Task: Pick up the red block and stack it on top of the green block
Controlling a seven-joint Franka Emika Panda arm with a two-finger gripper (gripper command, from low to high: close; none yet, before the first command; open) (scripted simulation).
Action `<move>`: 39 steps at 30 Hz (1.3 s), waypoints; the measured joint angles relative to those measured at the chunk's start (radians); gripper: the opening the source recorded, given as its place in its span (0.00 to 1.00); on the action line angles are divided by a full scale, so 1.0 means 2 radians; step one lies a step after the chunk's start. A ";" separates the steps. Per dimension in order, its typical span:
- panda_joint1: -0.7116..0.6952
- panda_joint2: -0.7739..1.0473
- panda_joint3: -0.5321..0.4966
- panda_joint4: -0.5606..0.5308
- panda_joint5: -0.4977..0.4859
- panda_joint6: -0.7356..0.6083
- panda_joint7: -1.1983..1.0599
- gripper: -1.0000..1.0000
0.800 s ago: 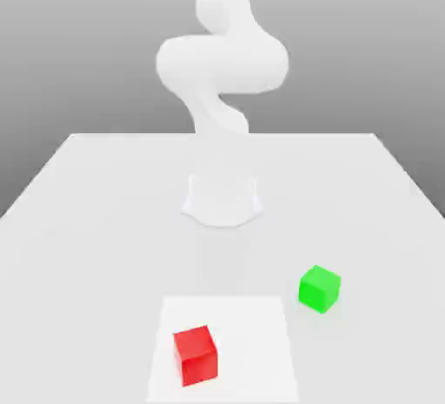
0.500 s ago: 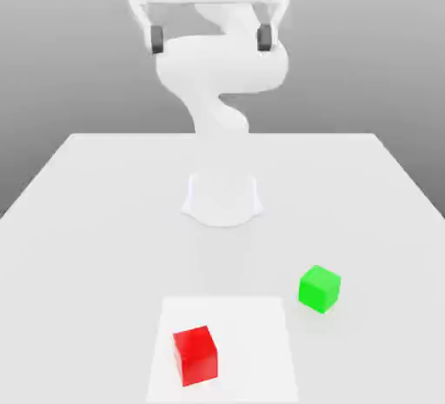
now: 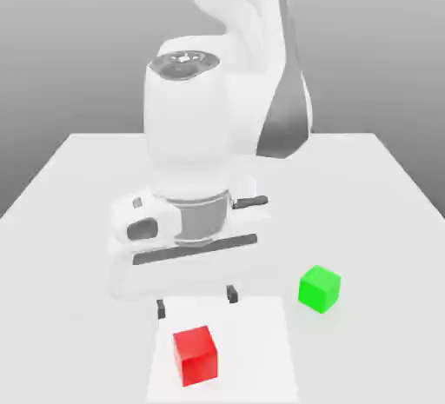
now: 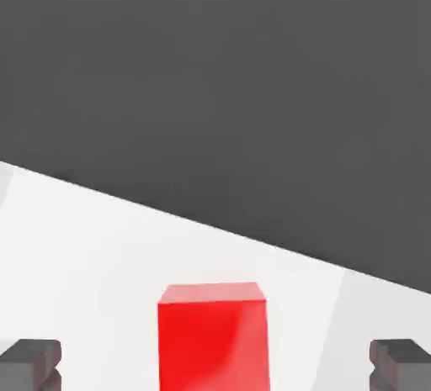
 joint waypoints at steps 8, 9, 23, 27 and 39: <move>-0.018 0.085 0.024 0.010 0.027 0.069 -0.023 0.00; -0.018 0.085 0.024 0.010 0.027 0.068 -0.023 0.00; 0.096 -0.099 0.068 -0.086 -0.008 -0.020 -0.067 0.00; 0.148 -0.170 0.098 -0.148 -0.009 -0.028 -0.120 0.00; 0.170 -0.080 0.120 -0.175 -0.037 0.089 -0.128 1.00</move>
